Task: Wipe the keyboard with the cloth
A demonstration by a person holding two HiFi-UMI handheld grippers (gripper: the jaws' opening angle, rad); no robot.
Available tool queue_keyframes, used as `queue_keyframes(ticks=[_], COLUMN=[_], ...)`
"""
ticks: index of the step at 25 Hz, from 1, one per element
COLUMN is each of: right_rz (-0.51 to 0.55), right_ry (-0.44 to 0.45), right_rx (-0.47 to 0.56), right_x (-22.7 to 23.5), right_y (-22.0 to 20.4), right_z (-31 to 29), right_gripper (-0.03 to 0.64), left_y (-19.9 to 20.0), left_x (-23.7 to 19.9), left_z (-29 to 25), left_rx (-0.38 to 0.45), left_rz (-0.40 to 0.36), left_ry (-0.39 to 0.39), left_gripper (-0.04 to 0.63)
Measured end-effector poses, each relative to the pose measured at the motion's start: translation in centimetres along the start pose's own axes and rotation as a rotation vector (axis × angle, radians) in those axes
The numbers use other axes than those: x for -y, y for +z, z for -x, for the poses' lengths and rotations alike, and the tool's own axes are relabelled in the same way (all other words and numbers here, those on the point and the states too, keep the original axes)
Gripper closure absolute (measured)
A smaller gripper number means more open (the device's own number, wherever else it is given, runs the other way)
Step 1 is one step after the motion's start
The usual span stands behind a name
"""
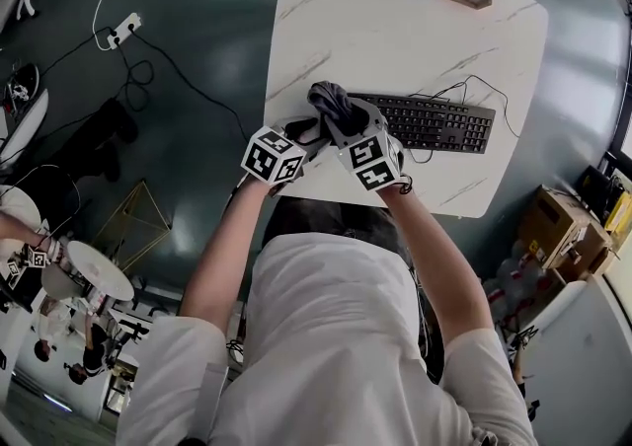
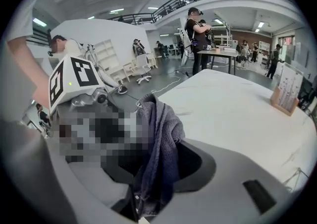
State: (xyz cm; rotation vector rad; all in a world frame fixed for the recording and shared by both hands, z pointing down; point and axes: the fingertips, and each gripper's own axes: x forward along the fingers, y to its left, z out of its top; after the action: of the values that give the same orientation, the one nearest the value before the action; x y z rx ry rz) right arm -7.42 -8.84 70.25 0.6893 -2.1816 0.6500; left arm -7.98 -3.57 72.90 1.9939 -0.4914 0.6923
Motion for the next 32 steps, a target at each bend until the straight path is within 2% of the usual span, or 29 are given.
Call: queue_keyframes(ticks=[3, 7, 10, 19, 32], right_rz=[-0.034, -0.169, -0.196, -0.251, -0.314], right_ry=[0.073, 0.204, 0.233, 0.056, -0.033], right_rx=[0.0, 0.04, 0.024, 0.052, 0.084], right_x=[-1.2, -2.9, -3.9, -0.7, 6.1], right_y=[0.8, 1.9, 0.4, -2.7, -7.2], right_z=[-0.9, -0.2, -0.4, 1.5, 6.4], right_gripper=[0.457, 0.459, 0.457, 0.457, 0.457], left_y=[-0.8, -2.1, -2.3, -2.2, -1.5], left_x=[-0.3, -0.5, -0.4, -0.1, -0.2], left_z=[0.9, 2.0, 2.2, 1.5, 0.8], left_rx=[-0.009, -0.028, -0.03, -0.025, -0.016], left_rz=[-0.005, -0.016, -0.019, -0.023, 0.011], left_ry=[-0.01, -0.009, -0.014, -0.006, 0.076], left_gripper=[0.399, 0.399, 0.399, 0.399, 0.413])
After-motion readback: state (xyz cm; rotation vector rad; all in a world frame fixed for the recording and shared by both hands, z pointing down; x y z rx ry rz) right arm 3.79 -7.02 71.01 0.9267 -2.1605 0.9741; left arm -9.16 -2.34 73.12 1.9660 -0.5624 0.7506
